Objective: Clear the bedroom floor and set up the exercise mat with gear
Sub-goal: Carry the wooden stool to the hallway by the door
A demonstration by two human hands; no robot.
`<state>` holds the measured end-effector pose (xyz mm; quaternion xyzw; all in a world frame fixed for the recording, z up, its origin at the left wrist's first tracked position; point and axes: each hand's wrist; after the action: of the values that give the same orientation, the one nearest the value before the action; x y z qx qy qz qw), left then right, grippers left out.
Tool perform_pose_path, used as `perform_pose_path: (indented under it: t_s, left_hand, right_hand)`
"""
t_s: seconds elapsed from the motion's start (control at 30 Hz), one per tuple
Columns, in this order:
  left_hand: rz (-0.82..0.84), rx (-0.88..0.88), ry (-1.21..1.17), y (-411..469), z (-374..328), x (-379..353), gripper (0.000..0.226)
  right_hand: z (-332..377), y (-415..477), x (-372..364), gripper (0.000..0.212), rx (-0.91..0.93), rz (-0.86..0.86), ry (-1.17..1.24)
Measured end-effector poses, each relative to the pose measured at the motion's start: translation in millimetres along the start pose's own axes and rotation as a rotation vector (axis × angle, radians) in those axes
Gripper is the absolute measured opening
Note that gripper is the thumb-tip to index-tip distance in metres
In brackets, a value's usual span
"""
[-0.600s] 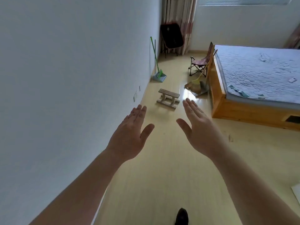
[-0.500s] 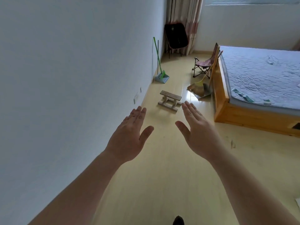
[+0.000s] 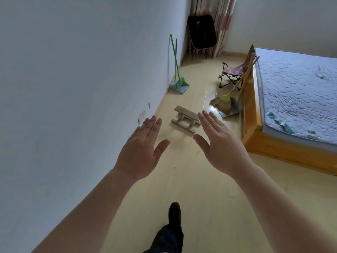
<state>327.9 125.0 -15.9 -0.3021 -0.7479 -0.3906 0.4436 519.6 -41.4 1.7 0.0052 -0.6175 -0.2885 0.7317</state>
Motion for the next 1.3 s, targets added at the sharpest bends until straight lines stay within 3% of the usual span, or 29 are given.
perform_pose_path:
  t_s: [0.23, 0.53, 0.93, 1.3]
  left_hand:
    - [0.041, 0.013, -0.109, 151.2, 25.5, -69.5, 0.076]
    - [0.103, -0.033, -0.082, 324.8, 29.1, -142.1, 0.075]
    - [0.104, 0.228, -0.035, 531.7, 9.5, -249.1, 0.08]
    - [0.068, 0.455, -0.027, 667.3, 54.5, -321.1, 0.074]
  right_hand:
    - [-92.6, 119.9, -36.8, 0.069, -0.038, 0.094, -0.033]
    - [-213.1, 254.0, -71.3, 0.068, -0.044, 0.128, -0.027]
    - [-408.1, 458.9, -133.6, 0.064, 0.121, 0.235, 0.066]
    - [-482.5, 632.5, -212.7, 0.063, 0.289, 0.335, 0.115]
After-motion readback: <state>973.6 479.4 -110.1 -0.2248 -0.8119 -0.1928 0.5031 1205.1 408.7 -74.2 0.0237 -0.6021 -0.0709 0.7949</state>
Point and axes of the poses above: each hand's wrist, its own y-axis towards the middle knuckle, its own x-axis out of the back of the hand, z = x × y, and after that the axes turned 7 degrees about -z, right-handed
